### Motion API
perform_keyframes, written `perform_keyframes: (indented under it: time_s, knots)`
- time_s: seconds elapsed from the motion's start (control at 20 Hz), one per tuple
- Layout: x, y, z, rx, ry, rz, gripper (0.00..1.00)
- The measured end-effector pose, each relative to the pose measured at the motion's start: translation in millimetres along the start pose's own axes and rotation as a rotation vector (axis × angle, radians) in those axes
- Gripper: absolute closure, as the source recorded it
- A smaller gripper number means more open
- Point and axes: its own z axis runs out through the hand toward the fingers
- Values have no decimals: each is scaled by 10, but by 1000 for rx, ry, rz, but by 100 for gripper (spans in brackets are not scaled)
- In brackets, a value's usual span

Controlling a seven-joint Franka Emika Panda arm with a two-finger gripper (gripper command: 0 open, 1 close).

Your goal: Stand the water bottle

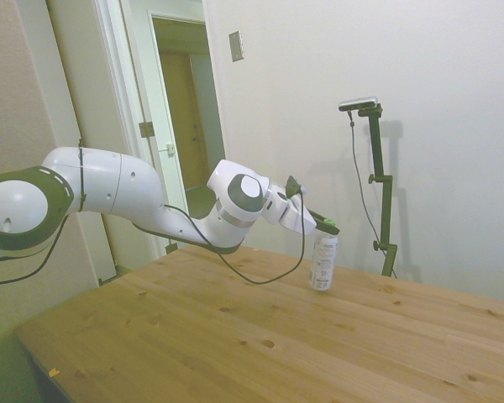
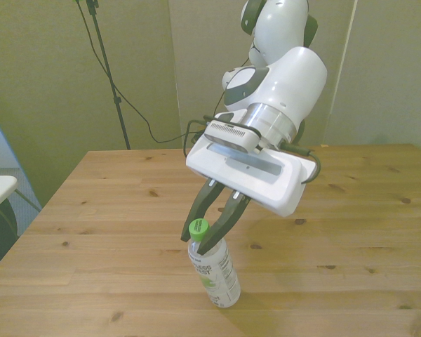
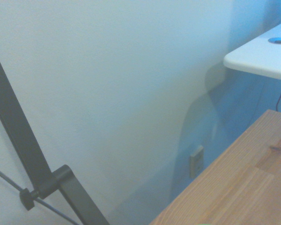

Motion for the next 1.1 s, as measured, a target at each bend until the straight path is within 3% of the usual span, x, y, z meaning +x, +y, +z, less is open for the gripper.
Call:
perform_keyframes:
  time_s: [0.05, 0.1, 1.1]
  knots:
    - [-6, -11, 25, 6, 12, -3, 100]
    - [-20, -15, 42, 11, 21, -11, 0]
    - [-76, 60, 76, 6, 36, -45, 0]
